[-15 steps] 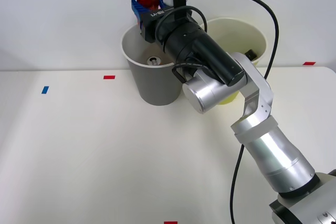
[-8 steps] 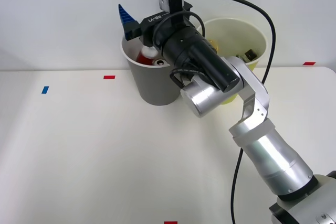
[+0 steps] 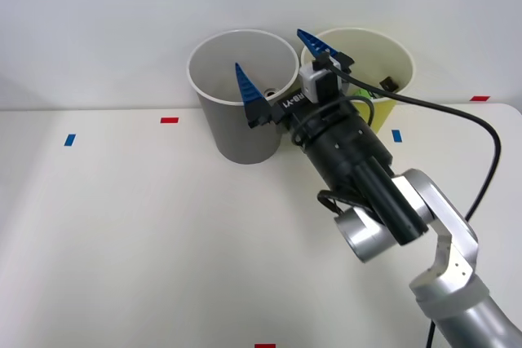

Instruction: Put cans in the gray bin, plastic bottles in the light green bin

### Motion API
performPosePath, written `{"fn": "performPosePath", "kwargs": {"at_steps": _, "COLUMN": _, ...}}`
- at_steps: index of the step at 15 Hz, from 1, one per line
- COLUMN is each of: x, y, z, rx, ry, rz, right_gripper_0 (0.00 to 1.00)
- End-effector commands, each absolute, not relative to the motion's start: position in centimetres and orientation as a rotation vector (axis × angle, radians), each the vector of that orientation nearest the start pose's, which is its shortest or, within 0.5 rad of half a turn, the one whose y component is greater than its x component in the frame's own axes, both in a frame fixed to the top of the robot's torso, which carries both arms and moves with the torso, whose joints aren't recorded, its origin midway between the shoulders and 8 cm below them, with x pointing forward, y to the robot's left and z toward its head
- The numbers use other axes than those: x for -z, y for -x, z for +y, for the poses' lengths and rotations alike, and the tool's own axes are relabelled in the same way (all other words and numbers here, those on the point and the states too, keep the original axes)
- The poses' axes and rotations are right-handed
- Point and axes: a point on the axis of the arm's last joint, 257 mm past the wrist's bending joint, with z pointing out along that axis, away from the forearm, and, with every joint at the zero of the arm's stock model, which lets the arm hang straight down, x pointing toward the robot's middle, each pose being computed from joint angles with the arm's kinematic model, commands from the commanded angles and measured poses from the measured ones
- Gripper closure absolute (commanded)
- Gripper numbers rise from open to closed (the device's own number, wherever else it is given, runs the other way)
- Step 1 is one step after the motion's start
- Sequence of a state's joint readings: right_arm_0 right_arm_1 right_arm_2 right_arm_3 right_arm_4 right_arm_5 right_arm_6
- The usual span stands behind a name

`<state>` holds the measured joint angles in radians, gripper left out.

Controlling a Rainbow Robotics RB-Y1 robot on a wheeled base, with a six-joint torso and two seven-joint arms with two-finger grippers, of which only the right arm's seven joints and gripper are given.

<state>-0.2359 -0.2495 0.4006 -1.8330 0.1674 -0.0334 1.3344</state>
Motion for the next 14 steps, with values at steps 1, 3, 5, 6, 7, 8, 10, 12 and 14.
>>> {"fn": "performPosePath", "kwargs": {"at_steps": 1, "x": 4.9, "y": -46.3, "z": -6.5, "rx": -0.226, "ry": 0.455, "rz": 1.142, "right_gripper_0": 0.00}}
{"fn": "performPosePath", "kwargs": {"at_steps": 3, "x": 6.3, "y": -44.0, "z": -9.0, "rx": -0.204, "ry": 0.429, "rz": 1.186, "right_gripper_0": 0.00}}
{"fn": "performPosePath", "kwargs": {"at_steps": 5, "x": 8.0, "y": -41.6, "z": -11.8, "rx": -0.179, "ry": 0.389, "rz": 1.242, "right_gripper_0": 0.00}}
{"fn": "performPosePath", "kwargs": {"at_steps": 6, "x": 8.9, "y": -40.7, "z": -12.9, "rx": -0.167, "ry": 0.373, "rz": 1.267, "right_gripper_0": 0.00}}
{"fn": "performPosePath", "kwargs": {"at_steps": 7, "x": 10.1, "y": -39.7, "z": -14.3, "rx": -0.153, "ry": 0.356, "rz": 1.286, "right_gripper_0": 0.00}}
{"fn": "performPosePath", "kwargs": {"at_steps": 8, "x": 11.1, "y": -39.0, "z": -15.3, "rx": -0.141, "ry": 0.341, "rz": 1.310, "right_gripper_0": 0.00}}
{"fn": "performPosePath", "kwargs": {"at_steps": 10, "x": 13.8, "y": -37.4, "z": -17.6, "rx": -0.116, "ry": 0.290, "rz": 1.380, "right_gripper_0": 0.00}}
{"fn": "performPosePath", "kwargs": {"at_steps": 12, "x": 16.0, "y": -36.1, "z": -18.9, "rx": -0.112, "ry": 0.228, "rz": 1.445, "right_gripper_0": 0.00}}
{"fn": "performPosePath", "kwargs": {"at_steps": 14, "x": 17.3, "y": -35.2, "z": -20.1, "rx": -0.098, "ry": 0.182, "rz": 1.486, "right_gripper_0": 0.00}}
